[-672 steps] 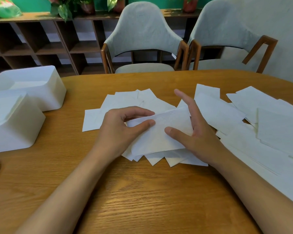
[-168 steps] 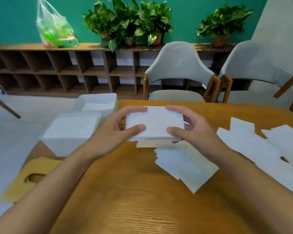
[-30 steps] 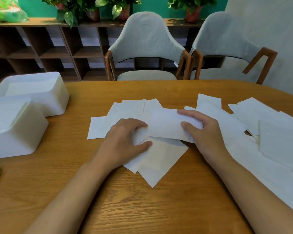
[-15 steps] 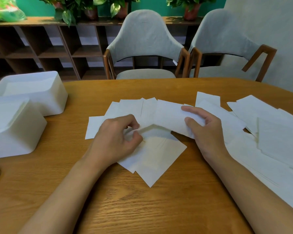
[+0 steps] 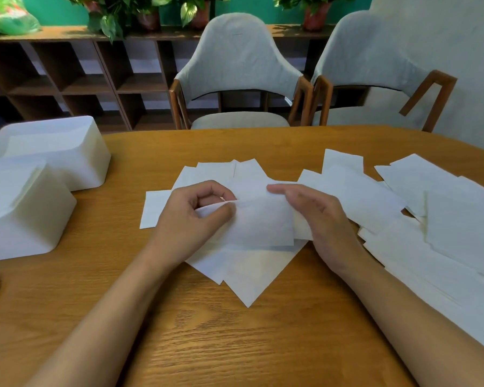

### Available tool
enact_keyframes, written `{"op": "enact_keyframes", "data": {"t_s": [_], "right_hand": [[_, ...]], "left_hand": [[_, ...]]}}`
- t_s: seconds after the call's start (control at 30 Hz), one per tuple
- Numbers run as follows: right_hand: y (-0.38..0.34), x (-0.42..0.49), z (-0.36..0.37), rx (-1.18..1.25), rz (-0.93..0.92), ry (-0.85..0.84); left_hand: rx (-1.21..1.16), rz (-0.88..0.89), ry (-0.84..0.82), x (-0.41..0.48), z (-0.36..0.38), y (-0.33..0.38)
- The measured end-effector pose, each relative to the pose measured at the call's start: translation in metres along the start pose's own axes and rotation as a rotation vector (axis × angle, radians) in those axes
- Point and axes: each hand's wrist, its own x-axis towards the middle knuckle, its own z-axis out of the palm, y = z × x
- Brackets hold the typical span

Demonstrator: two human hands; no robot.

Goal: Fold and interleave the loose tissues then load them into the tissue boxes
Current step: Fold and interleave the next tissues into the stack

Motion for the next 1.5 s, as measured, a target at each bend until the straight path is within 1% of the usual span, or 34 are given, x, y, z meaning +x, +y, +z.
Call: {"op": "enact_keyframes", "data": {"t_s": [0.13,0.27,0.37,0.97,1.1,1.2,1.23,1.3,1.33,1.37,1.43,1.5], "right_hand": [[0.006,-0.003,0.007,-0.081,0.013,0.036],[0.004,-0.005,0.007,-0.035,-0.006,0.002],[0.000,-0.007,0.009,-0.071,-0.044,-0.013],[-0.002,-0.012,0.015,-0.127,-0.102,-0.080],[0.002,-0.011,0.016,-0.137,-0.072,-0.063],[0.003,-0.008,0.010,-0.038,-0.037,-0.020],[0.003,-0.007,0.007,0.017,-0.017,-0.009],[0.004,-0.004,0.002,0.094,0.022,0.002],[0.005,-0.003,0.000,0.089,0.030,0.005],[0.007,-0.002,-0.001,0.055,0.035,0.006],[0.010,0.001,-0.002,-0.037,0.053,-0.009],[0.013,0.002,-0.002,-0.082,0.077,0.002]], "left_hand": [[0.076,0.018,0.053,0.002,0.002,-0.002],[0.023,-0.005,0.102,0.002,0.005,-0.003],[-0.029,-0.022,0.153,0.002,0.010,-0.003],[-0.068,0.008,0.250,-0.003,0.026,-0.006],[-0.023,0.032,0.252,-0.005,0.028,-0.009],[0.046,0.061,0.231,-0.004,0.027,-0.008],[0.008,0.036,0.206,-0.003,0.025,-0.006],[-0.157,-0.041,0.128,-0.003,0.021,0.000],[-0.209,-0.066,0.088,-0.003,0.019,0.001],[-0.208,-0.070,0.066,-0.003,0.019,0.001],[-0.074,-0.030,0.070,-0.002,0.018,-0.004],[0.210,0.033,0.083,0.000,0.014,-0.012]]}}
